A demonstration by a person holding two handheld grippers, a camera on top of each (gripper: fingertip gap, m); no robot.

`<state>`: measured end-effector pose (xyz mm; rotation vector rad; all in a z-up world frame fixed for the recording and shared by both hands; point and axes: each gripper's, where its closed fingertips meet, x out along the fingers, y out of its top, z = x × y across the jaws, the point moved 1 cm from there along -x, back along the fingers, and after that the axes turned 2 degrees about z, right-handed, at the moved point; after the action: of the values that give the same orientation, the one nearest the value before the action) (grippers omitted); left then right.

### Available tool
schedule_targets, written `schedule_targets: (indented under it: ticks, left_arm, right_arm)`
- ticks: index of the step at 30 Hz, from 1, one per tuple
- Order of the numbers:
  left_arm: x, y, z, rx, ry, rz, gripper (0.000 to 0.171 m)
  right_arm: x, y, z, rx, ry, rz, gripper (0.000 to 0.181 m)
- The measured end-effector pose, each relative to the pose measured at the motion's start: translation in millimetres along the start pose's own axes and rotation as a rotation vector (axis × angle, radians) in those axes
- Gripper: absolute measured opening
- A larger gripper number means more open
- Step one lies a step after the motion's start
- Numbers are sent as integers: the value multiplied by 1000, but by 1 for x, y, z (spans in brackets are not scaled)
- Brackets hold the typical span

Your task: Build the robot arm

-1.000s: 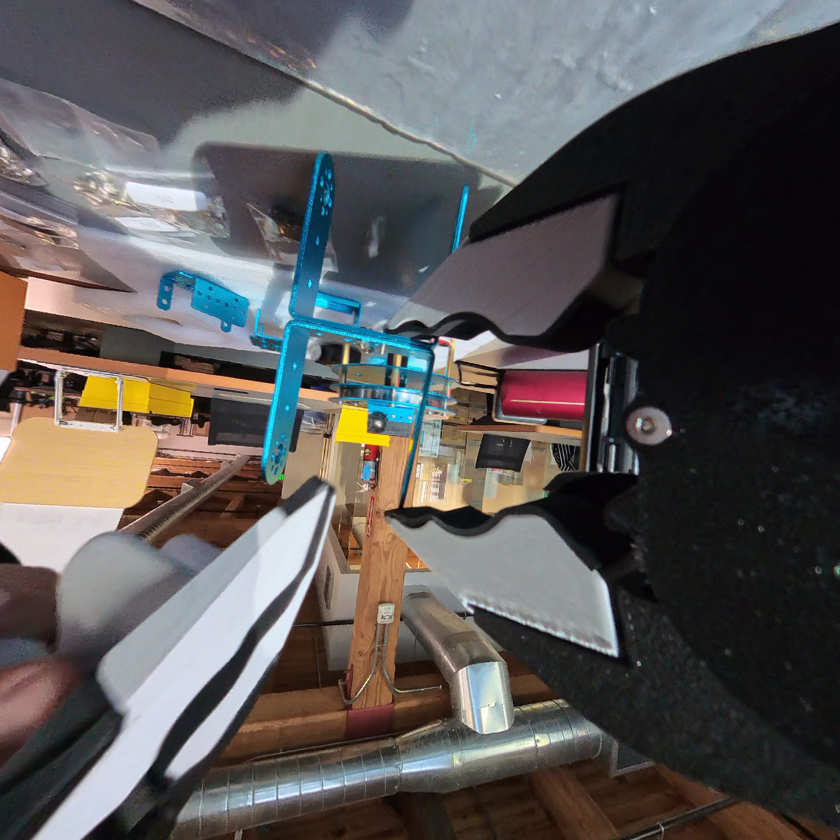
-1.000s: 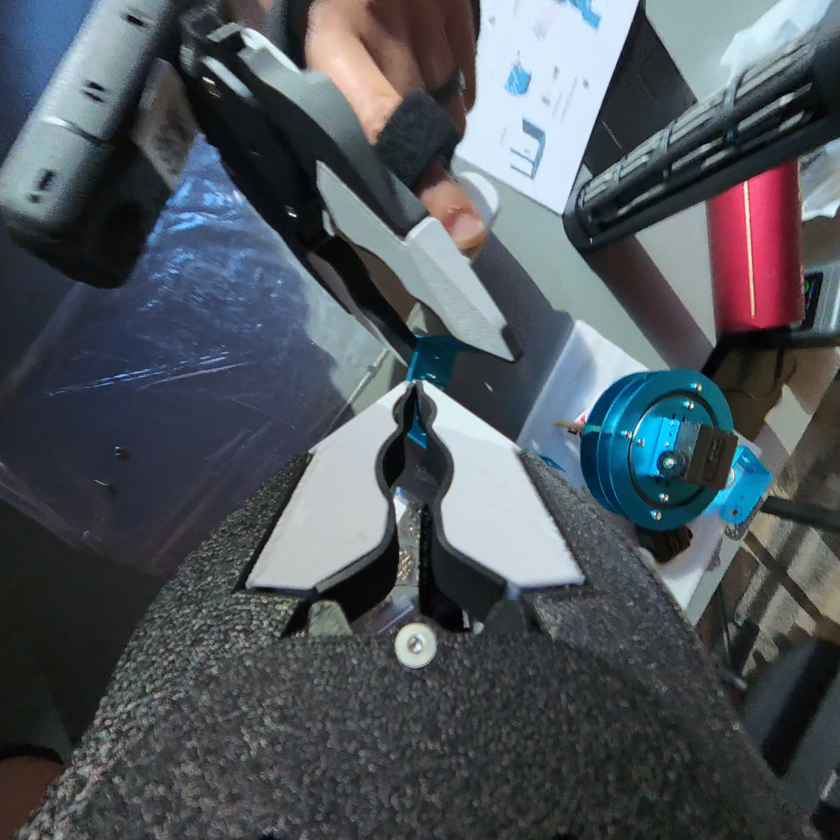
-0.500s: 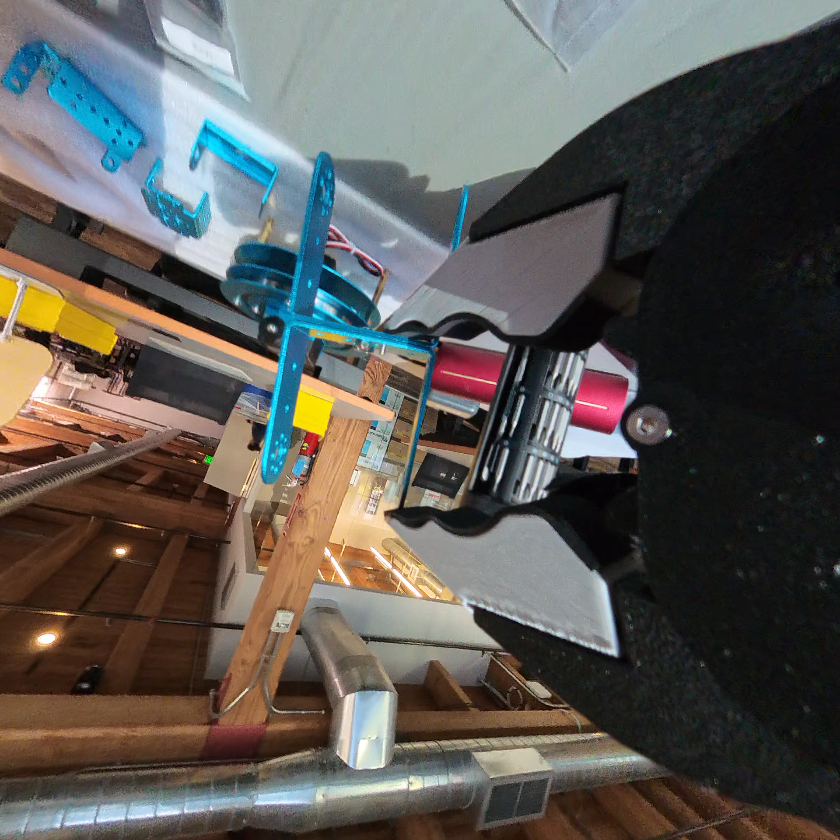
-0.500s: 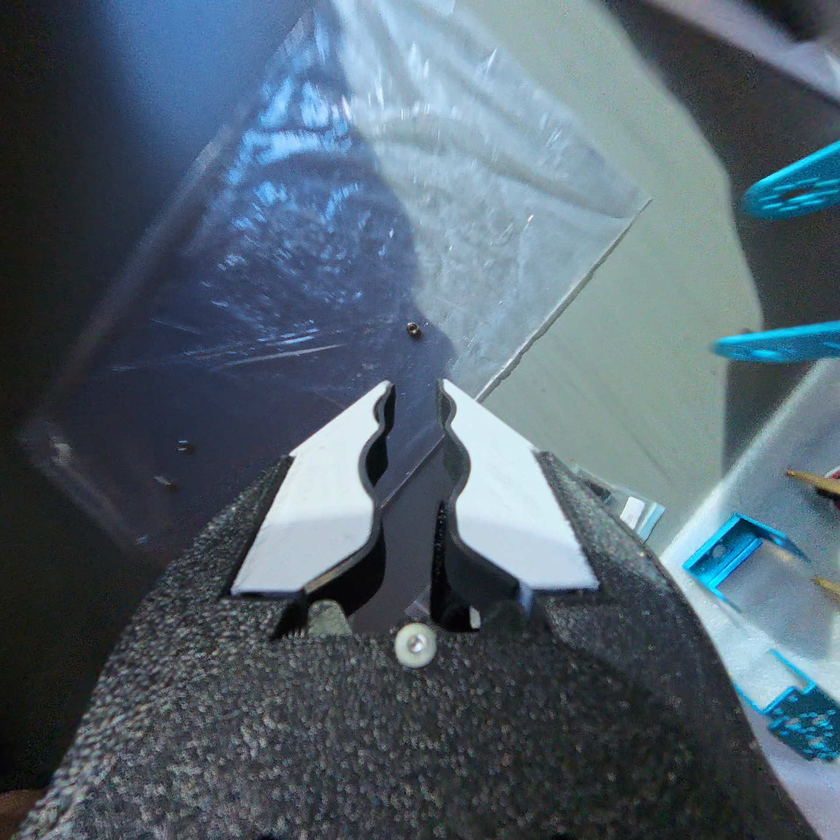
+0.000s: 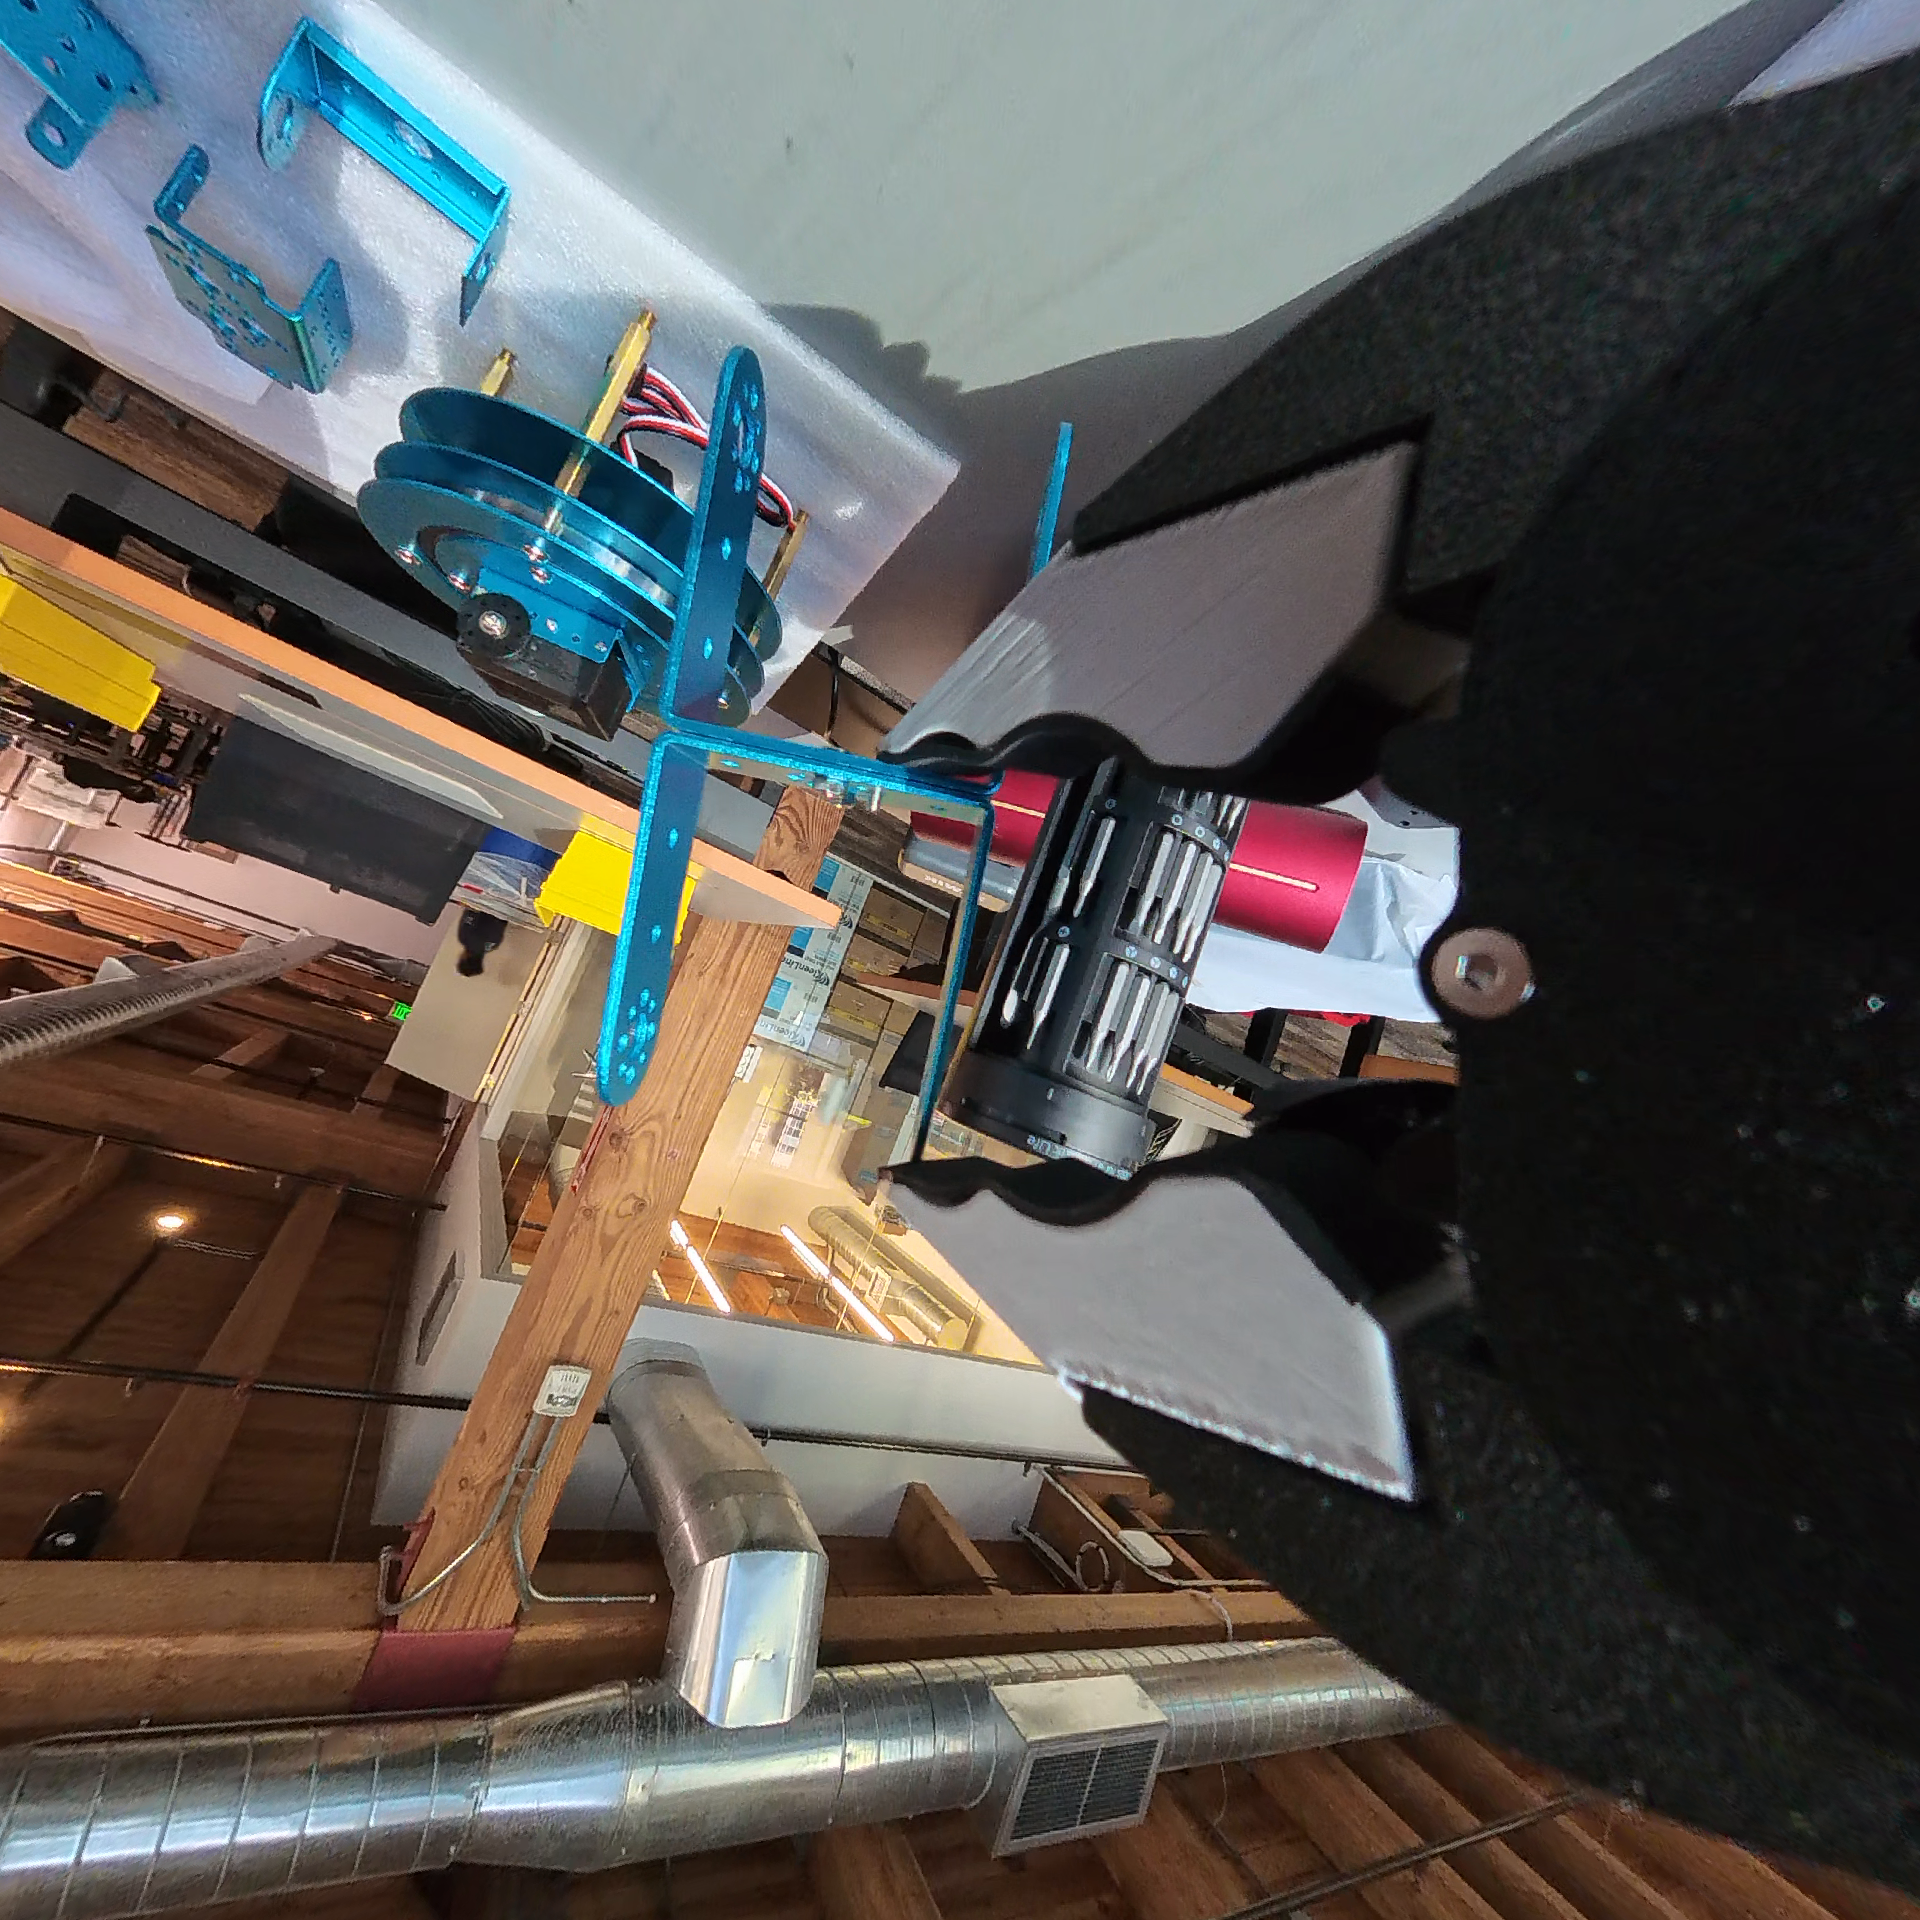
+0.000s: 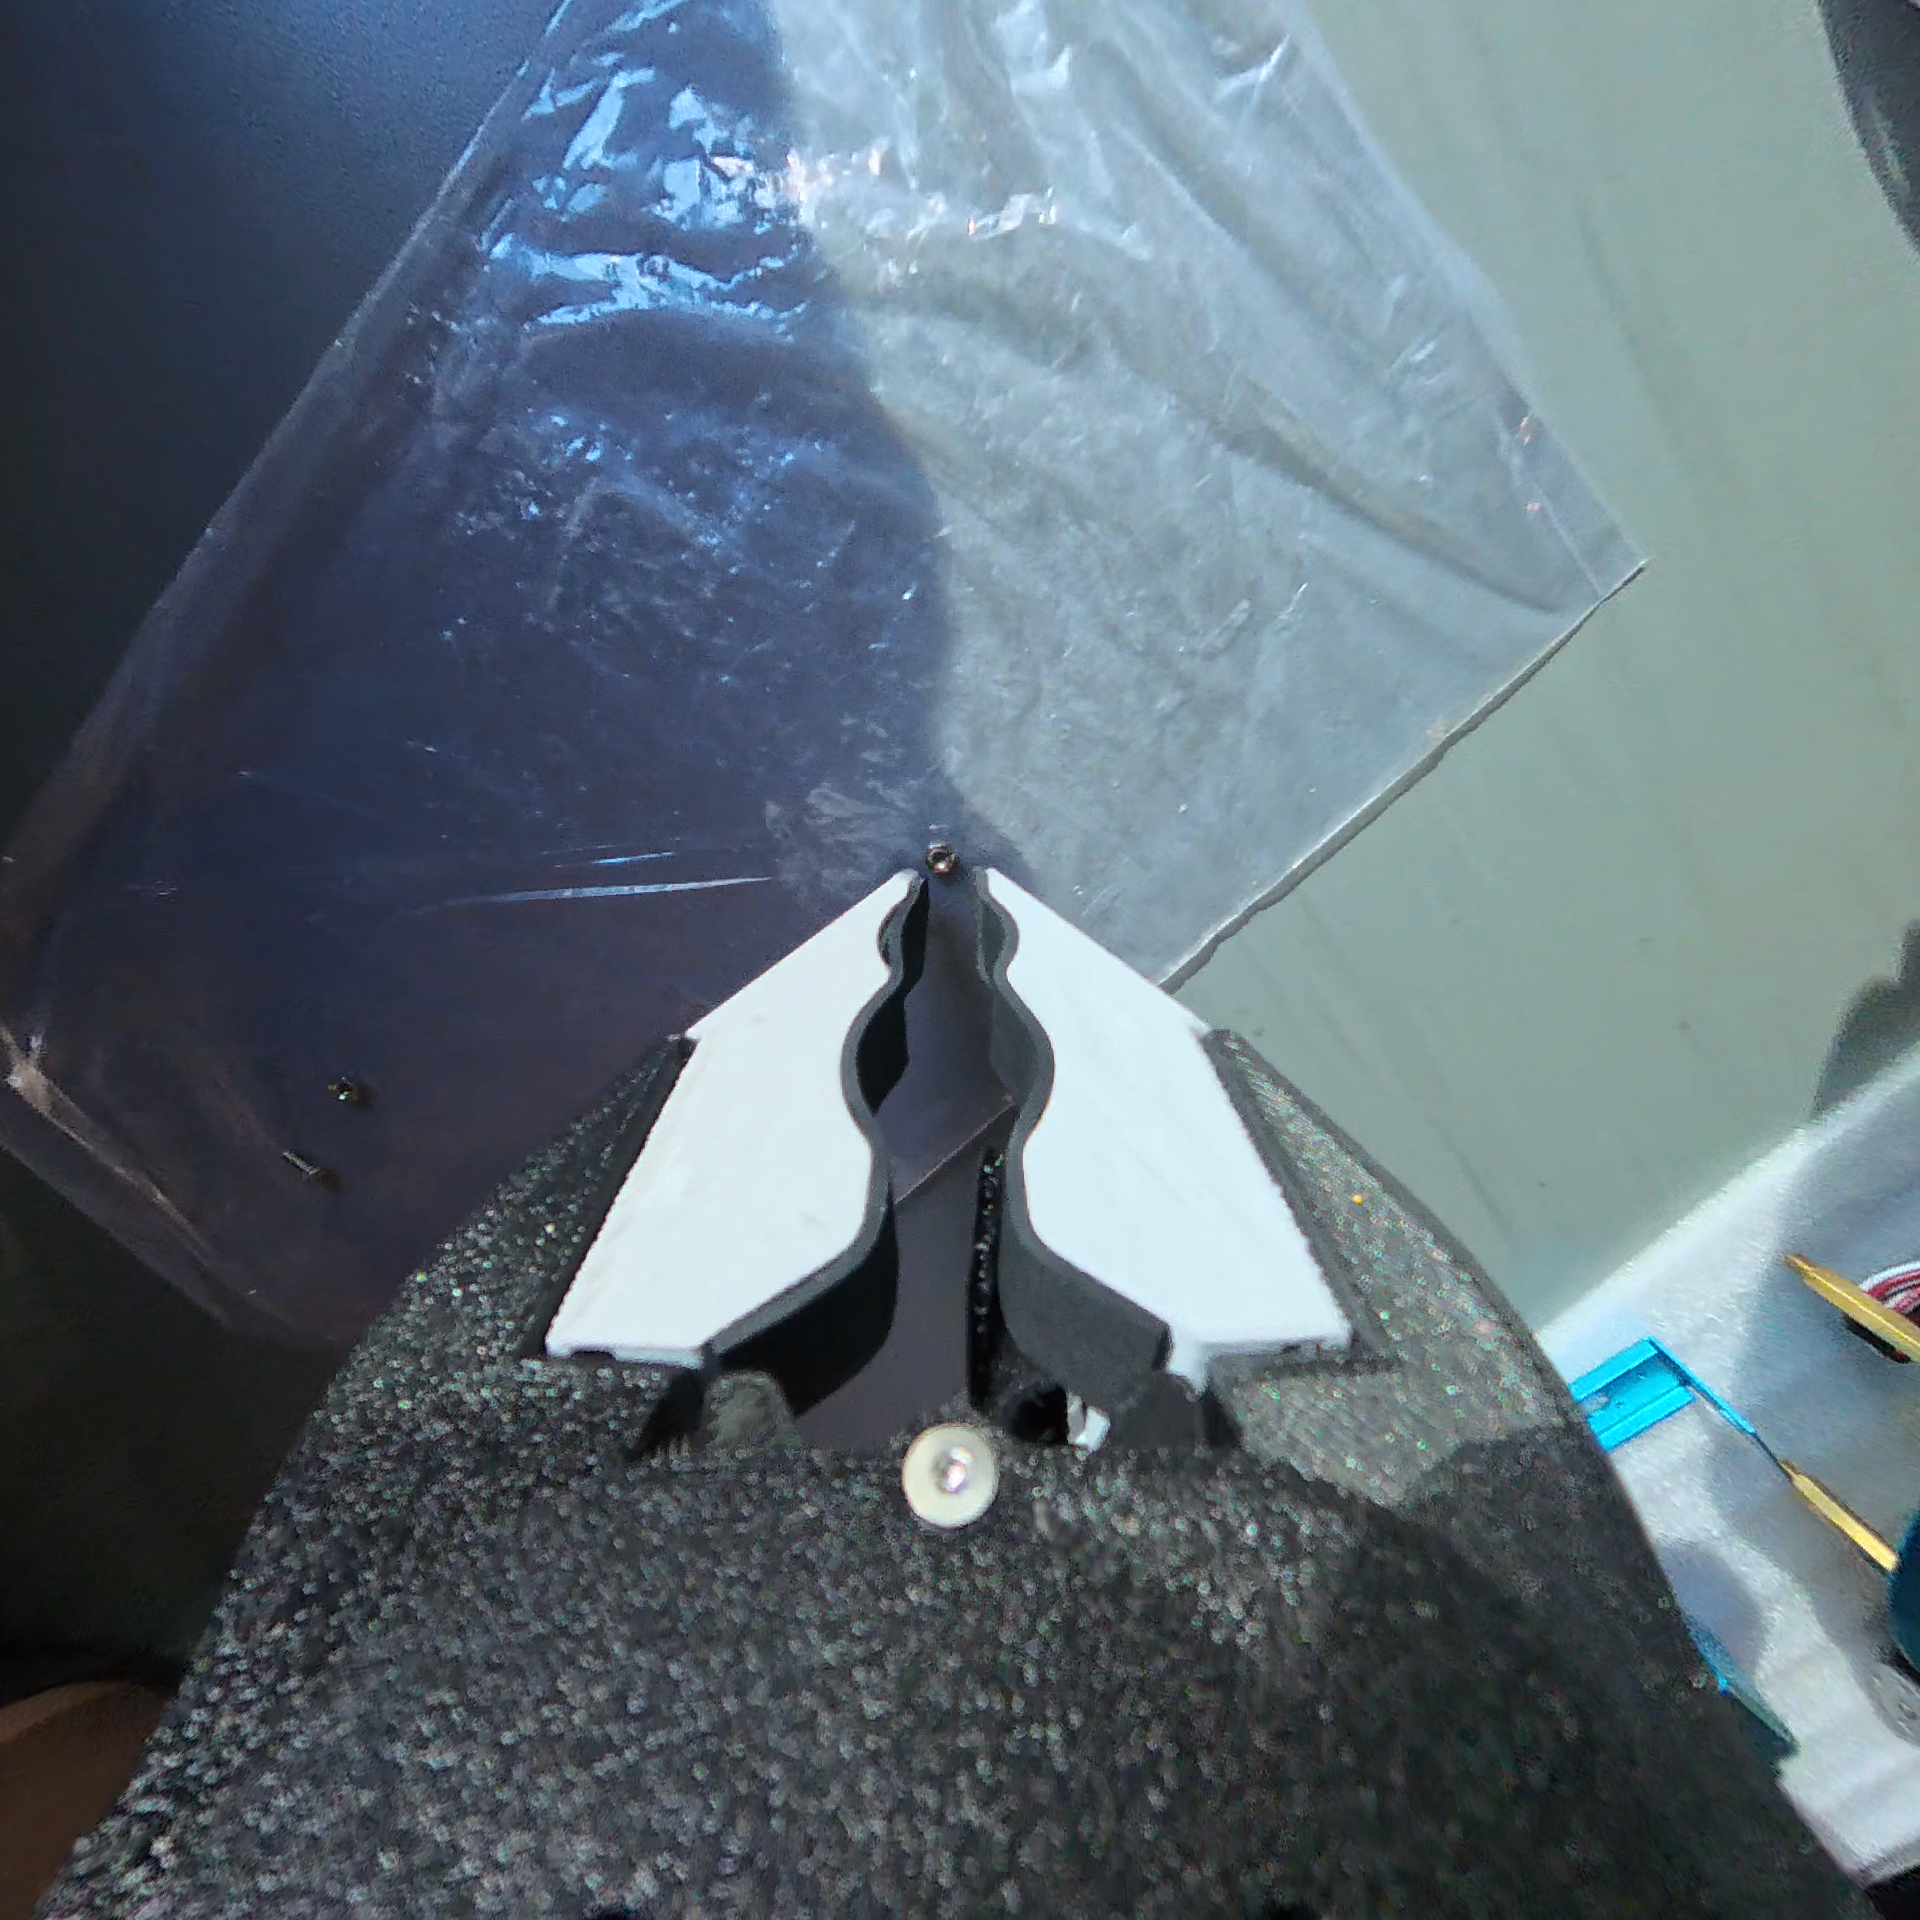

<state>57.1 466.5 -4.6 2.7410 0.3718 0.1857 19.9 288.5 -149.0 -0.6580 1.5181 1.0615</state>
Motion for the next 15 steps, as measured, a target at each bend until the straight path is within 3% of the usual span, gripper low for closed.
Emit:
schedule_targets:
  ticks: [15]
  left_arm:
    - [4, 2, 9, 21, -17, -6, 73]
  right_arm:
    - [6, 0, -1, 6, 4, -24, 5]
